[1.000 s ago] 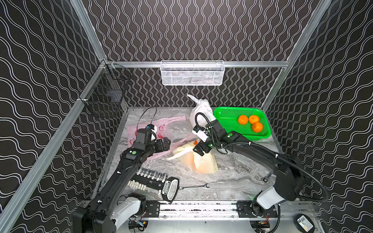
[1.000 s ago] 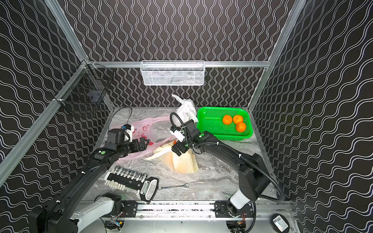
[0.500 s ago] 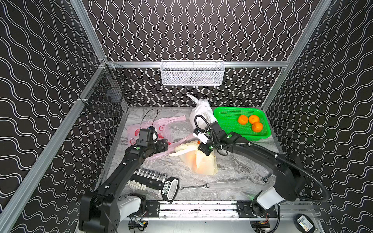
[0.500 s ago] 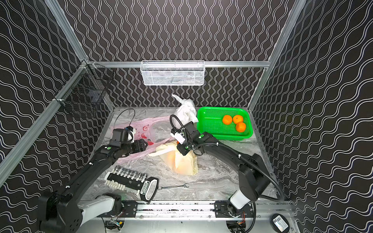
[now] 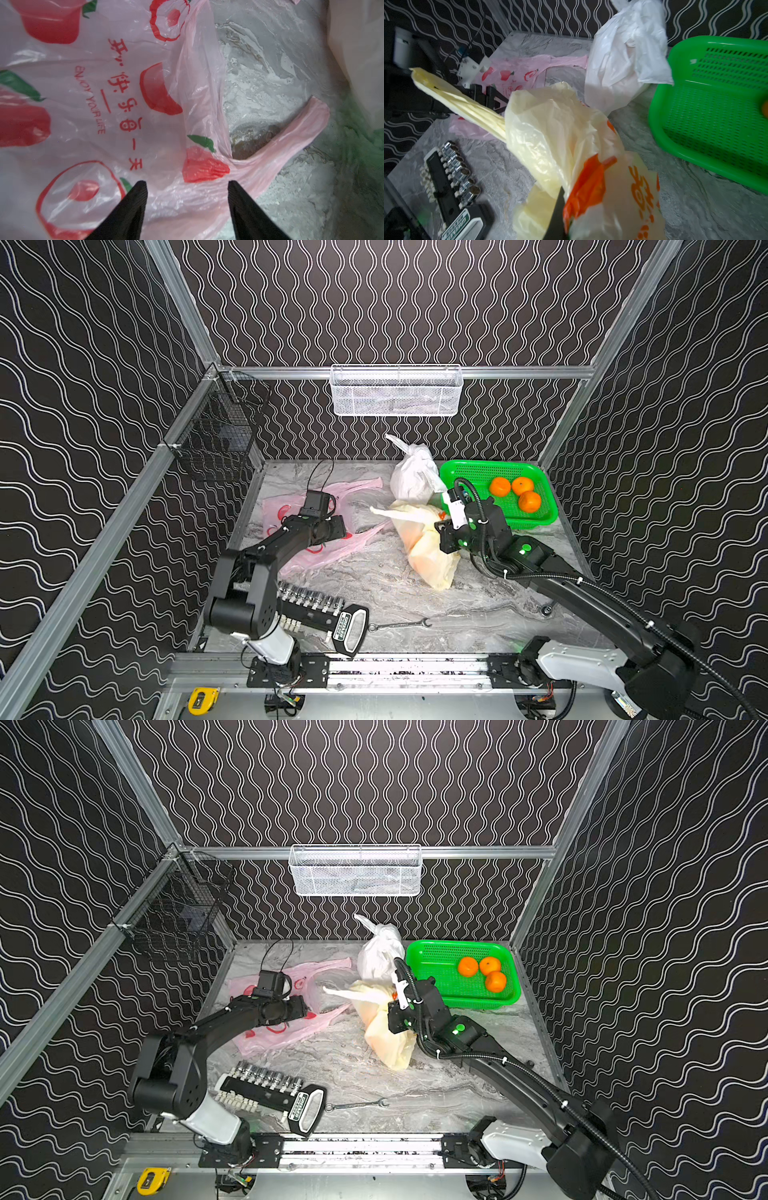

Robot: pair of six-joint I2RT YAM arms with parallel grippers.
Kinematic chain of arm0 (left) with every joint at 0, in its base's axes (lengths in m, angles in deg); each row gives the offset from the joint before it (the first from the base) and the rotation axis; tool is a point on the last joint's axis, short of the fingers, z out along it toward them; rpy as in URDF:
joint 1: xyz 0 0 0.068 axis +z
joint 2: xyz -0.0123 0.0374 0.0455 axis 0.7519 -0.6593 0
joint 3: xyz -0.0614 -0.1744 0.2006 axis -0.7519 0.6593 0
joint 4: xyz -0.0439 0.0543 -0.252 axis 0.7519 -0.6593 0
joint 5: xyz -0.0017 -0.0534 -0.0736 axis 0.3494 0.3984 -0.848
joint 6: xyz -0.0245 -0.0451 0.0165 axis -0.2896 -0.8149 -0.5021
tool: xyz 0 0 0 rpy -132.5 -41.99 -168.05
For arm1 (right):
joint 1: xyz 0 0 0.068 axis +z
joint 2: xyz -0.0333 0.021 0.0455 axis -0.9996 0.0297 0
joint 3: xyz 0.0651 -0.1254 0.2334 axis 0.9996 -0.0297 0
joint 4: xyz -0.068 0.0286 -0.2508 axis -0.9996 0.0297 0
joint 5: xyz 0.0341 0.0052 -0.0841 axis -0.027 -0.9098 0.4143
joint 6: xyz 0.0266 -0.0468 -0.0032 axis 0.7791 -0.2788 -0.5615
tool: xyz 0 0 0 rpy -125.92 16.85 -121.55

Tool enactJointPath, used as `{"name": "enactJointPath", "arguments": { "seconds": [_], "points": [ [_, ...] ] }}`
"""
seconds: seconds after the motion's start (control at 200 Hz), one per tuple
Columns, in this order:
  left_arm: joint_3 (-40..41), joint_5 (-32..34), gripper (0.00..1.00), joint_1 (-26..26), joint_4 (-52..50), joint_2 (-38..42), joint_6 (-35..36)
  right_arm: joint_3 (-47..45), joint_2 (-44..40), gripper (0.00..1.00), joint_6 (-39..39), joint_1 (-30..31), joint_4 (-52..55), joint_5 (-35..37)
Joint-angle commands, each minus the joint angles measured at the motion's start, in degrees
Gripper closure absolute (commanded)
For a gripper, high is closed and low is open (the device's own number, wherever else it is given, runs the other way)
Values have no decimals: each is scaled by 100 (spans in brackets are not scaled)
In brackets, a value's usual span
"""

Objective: Place the oranges into plastic bags & tie knots
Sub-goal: Pick up the plastic bag at the center of the board, then move the plastic bag to the center of the board.

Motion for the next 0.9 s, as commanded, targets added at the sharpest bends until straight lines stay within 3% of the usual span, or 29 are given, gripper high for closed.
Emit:
{"name": "enactJointPath", "arguments": {
  "seconds": [0.0, 0.205, 0.46, 0.701, 0.896],
  "points": [
    [-215, -214, 38, 78, 270, -323, 45, 59, -161, 100, 305, -5, 37, 492],
    [-353, -538, 40, 95, 246, -743, 54, -225, -509, 100, 147, -8, -364, 496],
    [178, -642, 40, 88, 29, -414, -45, 246, -339, 100, 238, -21, -123, 596],
    [843, -758, 39, 37, -473, 299, -134, 592, -69, 100, 454, -104, -370, 758],
    [1722, -788, 38, -131, -808, 1258, -336, 940, 384, 100, 531, -113, -826, -40]
  ]
}}
